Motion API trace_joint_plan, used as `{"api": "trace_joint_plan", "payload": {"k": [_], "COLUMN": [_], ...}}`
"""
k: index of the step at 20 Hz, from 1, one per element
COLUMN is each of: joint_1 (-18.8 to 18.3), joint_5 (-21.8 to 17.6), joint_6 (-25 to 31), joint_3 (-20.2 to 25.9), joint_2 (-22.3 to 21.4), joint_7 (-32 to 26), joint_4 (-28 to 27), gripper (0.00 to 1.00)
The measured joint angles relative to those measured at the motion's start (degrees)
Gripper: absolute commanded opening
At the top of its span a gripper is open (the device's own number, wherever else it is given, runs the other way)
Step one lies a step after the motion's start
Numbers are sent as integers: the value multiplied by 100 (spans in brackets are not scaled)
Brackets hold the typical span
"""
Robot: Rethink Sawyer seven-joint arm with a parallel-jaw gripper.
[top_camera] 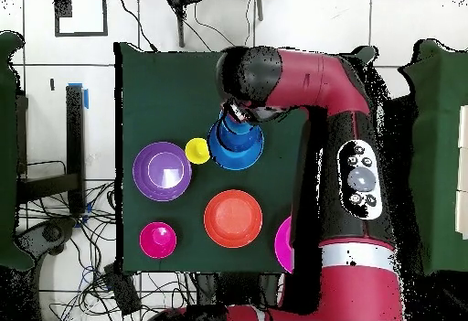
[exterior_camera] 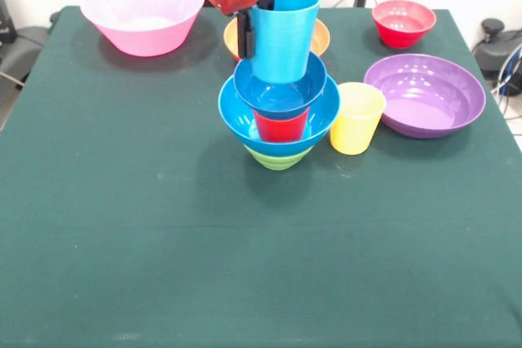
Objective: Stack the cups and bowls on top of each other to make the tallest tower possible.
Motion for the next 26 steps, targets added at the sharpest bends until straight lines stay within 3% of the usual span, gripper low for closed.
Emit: {"api": "trace_joint_plan", "payload": {"k": [8, 26], "joint_1": [5, 1], "joint_5": [-274, -439], "joint_6": [210, 209], "joint_3": [2, 7], "joint_2": [222, 631], "joint_7": [0, 0], "joint_4": [-165, -188], "gripper": [0, 0]}}
